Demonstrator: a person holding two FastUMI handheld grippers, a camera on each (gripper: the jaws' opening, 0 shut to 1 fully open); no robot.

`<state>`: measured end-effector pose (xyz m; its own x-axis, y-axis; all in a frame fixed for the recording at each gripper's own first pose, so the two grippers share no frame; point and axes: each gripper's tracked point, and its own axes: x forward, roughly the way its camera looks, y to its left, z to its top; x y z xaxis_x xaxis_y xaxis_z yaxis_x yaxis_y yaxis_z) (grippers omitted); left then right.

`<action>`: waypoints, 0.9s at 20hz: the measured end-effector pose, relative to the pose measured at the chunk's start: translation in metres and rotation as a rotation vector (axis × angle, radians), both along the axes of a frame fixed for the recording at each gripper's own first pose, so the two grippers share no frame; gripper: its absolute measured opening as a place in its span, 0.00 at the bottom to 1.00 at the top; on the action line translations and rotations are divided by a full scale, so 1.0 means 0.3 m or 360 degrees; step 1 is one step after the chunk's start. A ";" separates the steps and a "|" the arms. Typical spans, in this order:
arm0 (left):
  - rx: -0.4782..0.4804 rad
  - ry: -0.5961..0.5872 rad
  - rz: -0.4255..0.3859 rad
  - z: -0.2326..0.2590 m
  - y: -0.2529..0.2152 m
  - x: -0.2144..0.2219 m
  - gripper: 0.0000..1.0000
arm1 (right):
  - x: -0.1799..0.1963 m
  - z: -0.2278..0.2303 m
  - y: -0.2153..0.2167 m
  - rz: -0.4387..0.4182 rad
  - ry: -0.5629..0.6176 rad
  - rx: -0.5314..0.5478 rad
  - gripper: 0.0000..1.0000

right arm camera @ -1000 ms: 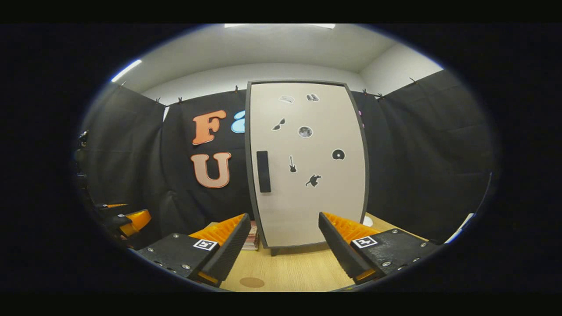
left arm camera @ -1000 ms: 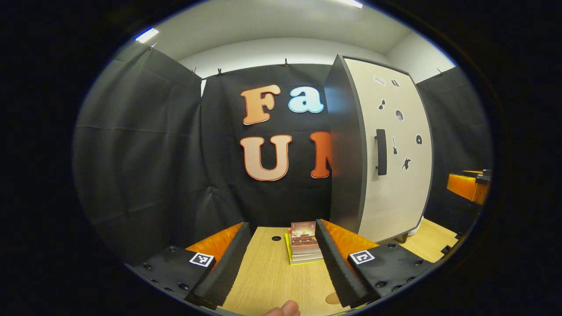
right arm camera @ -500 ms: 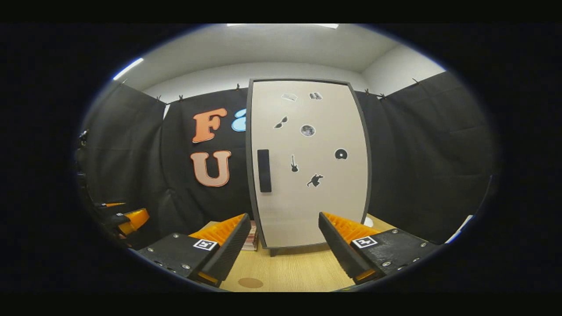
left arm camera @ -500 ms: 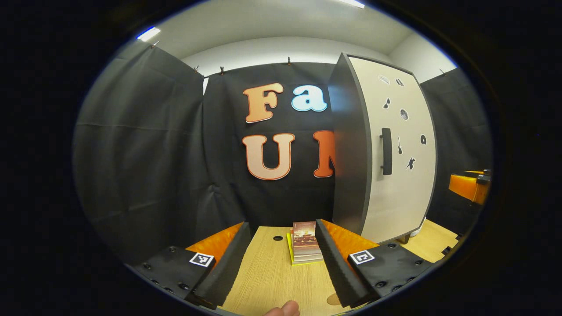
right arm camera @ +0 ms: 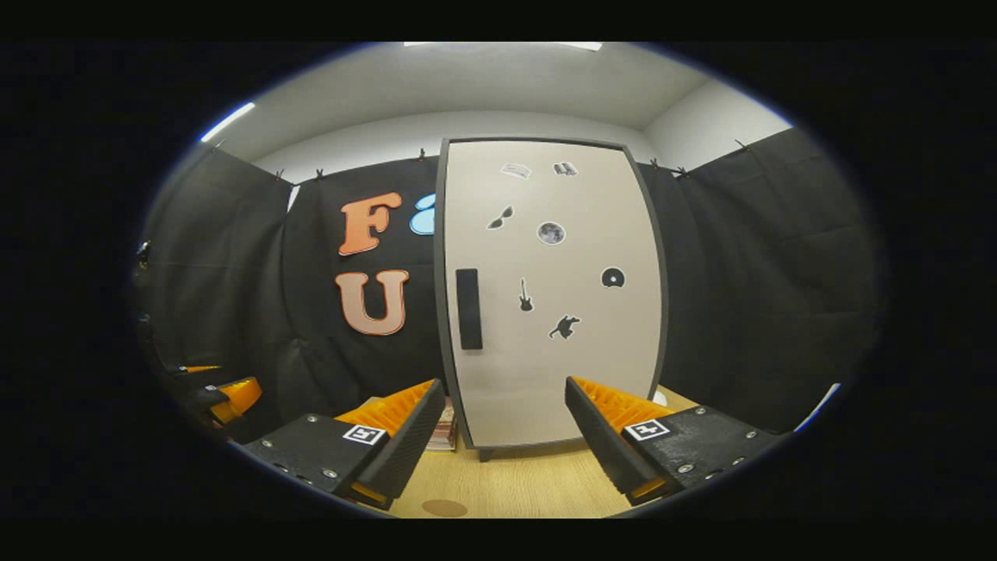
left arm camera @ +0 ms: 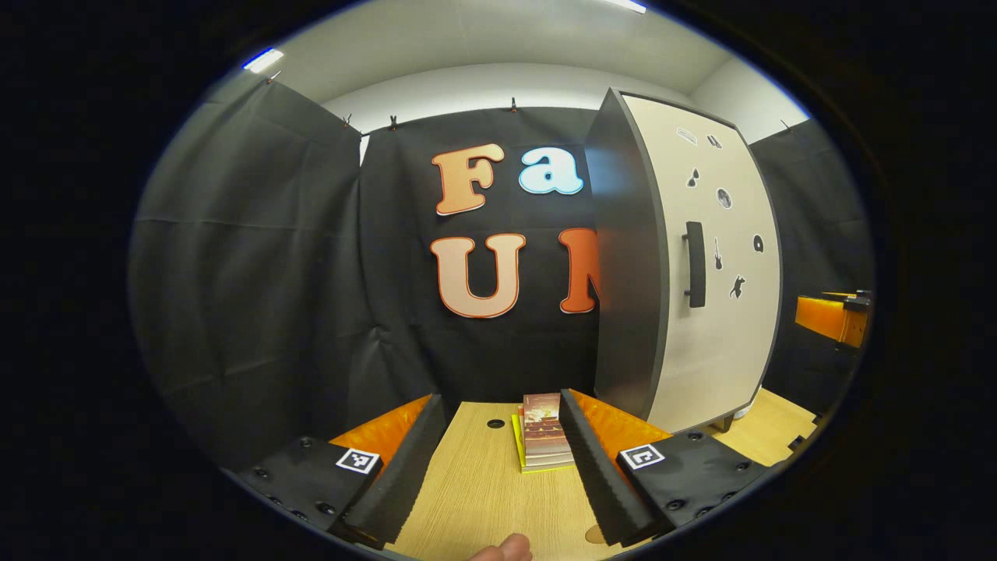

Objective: Open the cabinet door with the right hand, grasp the bottle in the cabinet with the left hand and place it on the coaster, then close the cabinet door with the right hand.

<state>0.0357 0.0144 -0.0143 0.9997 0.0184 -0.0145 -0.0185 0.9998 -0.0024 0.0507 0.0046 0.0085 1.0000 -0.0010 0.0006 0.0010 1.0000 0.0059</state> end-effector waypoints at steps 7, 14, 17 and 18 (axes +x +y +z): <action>-0.0001 0.0024 -0.0009 -0.030 0.021 0.045 0.96 | 0.215 0.126 0.069 0.0055 -0.0058 -0.0065 0.95; -0.0002 0.0083 0.0037 -0.090 0.101 0.093 0.97 | 0.491 0.194 0.142 0.0091 -0.0065 -0.0059 0.95; -0.0004 0.0103 0.0067 -0.111 0.148 0.127 0.96 | 0.596 0.173 0.152 0.0079 -0.0039 -0.0067 0.95; -0.0006 0.0112 0.0075 -0.119 0.164 0.141 0.96 | 0.626 0.164 0.151 0.0071 -0.0030 -0.0073 0.95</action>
<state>0.0779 0.0638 -0.0501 0.9943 0.0653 -0.0848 -0.0659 0.9978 -0.0034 0.2385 0.0499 0.0578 0.9989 0.0441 0.0183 -0.0434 0.9983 -0.0402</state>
